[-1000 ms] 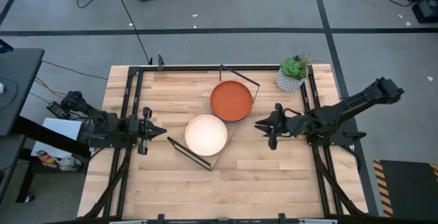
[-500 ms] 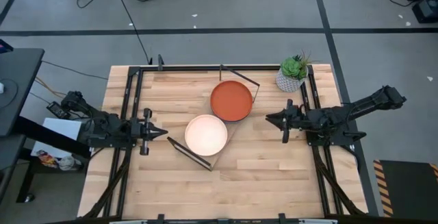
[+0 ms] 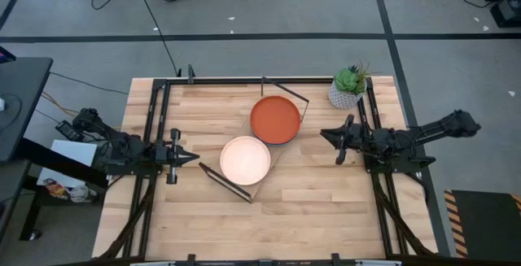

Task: Place and stack plates onto a shelf
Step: Return to Home Position

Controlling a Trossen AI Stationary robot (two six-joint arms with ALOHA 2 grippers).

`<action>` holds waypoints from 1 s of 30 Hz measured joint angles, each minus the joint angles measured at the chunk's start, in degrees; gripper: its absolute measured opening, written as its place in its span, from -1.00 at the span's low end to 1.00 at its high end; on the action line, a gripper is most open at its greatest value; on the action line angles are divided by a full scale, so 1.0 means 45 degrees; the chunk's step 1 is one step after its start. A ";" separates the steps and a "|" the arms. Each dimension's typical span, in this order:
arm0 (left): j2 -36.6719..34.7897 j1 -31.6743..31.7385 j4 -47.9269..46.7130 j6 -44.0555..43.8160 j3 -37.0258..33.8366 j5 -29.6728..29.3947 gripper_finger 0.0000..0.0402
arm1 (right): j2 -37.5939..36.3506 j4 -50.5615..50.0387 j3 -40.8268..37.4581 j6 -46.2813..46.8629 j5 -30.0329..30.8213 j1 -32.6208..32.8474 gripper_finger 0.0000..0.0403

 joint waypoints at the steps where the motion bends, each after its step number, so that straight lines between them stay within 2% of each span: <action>1: 0.0000 0.0000 -0.0005 -0.0007 0.0000 0.0000 -0.97 | -0.0077 -0.0059 0.0000 -0.0016 0.0105 -0.0033 -0.74; 11: 0.0000 0.0000 -0.0005 -0.0009 0.0000 0.0005 -0.97 | -0.0400 0.0231 0.0000 -0.1488 0.0121 -0.0117 -0.74; 16: 0.0000 0.0000 0.0000 -0.0009 0.0000 0.0005 -0.97 | -0.0383 0.0285 0.0005 -0.0397 -0.0304 -0.0117 -0.74; 30: 0.0000 0.0000 0.0000 -0.0009 0.0000 0.0010 -0.97 | -0.0383 0.0281 0.0005 -0.0380 -0.0346 -0.0117 -0.74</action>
